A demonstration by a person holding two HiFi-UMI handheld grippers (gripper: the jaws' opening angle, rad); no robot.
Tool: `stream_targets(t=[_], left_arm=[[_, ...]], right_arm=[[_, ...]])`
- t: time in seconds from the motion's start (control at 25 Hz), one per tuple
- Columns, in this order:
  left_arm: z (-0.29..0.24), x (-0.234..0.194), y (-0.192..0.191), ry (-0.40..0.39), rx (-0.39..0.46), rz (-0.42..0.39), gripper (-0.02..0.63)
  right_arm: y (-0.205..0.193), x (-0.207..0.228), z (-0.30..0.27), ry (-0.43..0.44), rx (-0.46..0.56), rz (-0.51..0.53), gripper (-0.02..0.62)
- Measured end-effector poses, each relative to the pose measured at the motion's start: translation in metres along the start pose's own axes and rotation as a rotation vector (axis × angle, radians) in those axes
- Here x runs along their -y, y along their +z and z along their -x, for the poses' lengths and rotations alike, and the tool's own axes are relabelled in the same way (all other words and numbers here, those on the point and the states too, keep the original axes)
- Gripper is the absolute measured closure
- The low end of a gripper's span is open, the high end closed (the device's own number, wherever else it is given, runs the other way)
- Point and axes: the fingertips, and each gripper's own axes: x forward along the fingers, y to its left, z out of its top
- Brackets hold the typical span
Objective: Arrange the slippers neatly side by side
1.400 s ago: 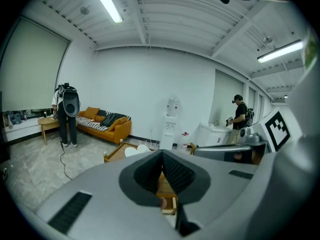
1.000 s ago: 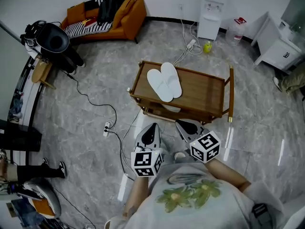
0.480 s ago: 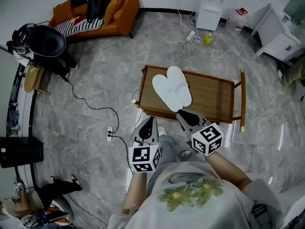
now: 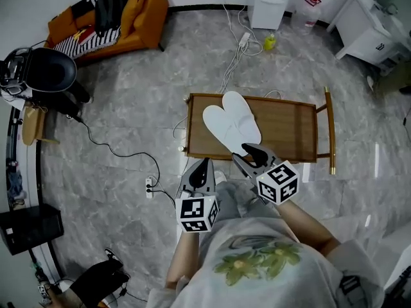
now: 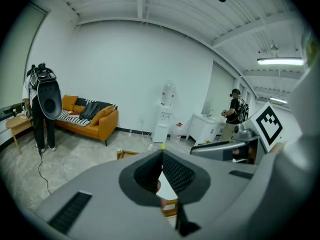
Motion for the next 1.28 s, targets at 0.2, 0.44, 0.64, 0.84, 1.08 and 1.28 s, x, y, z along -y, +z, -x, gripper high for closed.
stream_targets(t=[0.2,0.44,0.64,0.84,1.08,1.28], left_arm=[[-0.015,-0.028,0.01,-0.012,-0.011,0.001,0.591],[-0.033,-0.059,0.01,-0.041,-0.043,-0.003,0.591],[-0.053,-0.066,0.001,-0.082,-0.083,-0.03,0.591],[-0.067,-0.066,-0.002,-0.106,-0.091,-0.015,0.591],[-0.086,-0.061,-0.024,-0.12,-0.123,-0.013,0.591],[-0.098,-0.061,-0.044,-0.128,-0.155,-0.016,0.591]], right_arm=[[-0.003,0.012,-0.024,-0.032,-0.032,-0.046,0.434],[-0.013,0.027,-0.054,-0.064,-0.07,-0.091,0.426],[-0.031,0.043,-0.075,-0.092,-0.097,-0.134,0.422],[-0.046,0.057,-0.091,-0.103,-0.137,-0.163,0.417],[-0.066,0.082,-0.108,-0.112,-0.182,-0.193,0.416],[-0.085,0.102,-0.13,-0.113,-0.213,-0.21,0.411]])
